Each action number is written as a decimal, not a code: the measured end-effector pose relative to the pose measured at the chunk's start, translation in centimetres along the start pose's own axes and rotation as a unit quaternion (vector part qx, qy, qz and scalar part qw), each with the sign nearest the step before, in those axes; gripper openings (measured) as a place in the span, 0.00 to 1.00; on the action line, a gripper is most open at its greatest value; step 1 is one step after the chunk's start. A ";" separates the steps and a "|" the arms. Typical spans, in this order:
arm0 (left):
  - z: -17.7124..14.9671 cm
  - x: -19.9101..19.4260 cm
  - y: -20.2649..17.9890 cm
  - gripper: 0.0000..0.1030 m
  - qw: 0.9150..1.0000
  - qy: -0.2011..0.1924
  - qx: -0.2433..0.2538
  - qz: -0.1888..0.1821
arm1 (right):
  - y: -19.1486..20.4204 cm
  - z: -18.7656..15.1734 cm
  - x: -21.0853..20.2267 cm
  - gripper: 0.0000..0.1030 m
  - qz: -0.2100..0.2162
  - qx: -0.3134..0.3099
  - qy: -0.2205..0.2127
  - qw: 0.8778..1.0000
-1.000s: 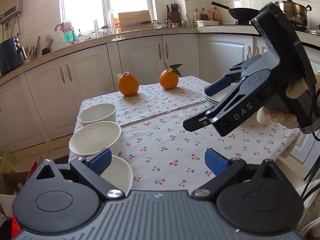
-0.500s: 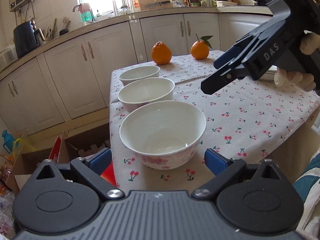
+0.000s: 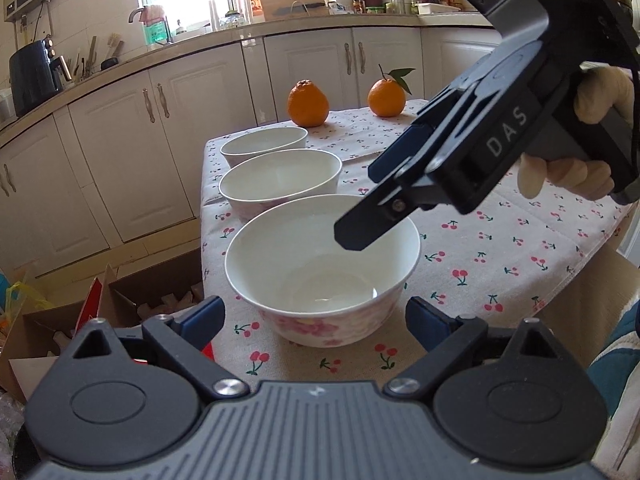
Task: Organize plates and bowls
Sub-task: 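Move the right gripper to the rim of the pink-flower white bowl, then close the right gripper on the pink-flower bowl's rim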
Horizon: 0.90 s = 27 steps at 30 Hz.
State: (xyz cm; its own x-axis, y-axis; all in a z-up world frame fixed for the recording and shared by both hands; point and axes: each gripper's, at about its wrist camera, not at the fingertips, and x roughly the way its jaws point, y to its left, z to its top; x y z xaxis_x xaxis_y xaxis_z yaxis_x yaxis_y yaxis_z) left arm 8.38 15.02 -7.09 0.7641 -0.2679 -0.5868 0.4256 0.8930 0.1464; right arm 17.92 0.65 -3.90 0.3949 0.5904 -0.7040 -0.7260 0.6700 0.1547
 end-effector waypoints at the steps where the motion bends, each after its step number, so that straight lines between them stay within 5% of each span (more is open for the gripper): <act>1: 0.0 0.0 0.0 0.91 1.000 -0.001 0.000 -0.002 | 0.0 0.1 0.3 0.87 0.004 0.003 0.002 1.000; 17: -0.1 0.5 0.4 0.83 1.000 -0.005 0.001 -0.021 | -0.7 0.3 1.8 0.56 0.036 0.017 0.025 0.999; 27: 0.3 0.4 0.1 0.83 1.000 0.003 0.005 -0.020 | -0.6 0.2 1.5 0.56 0.037 0.016 0.024 0.999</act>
State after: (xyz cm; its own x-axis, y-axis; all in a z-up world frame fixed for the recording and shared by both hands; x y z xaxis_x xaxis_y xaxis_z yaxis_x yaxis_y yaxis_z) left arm 8.88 14.93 -7.07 0.7439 -0.3013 -0.5965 0.4600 0.8783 0.1301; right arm 19.03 1.26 -4.88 0.3138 0.6167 -0.7220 -0.7333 0.6404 0.2283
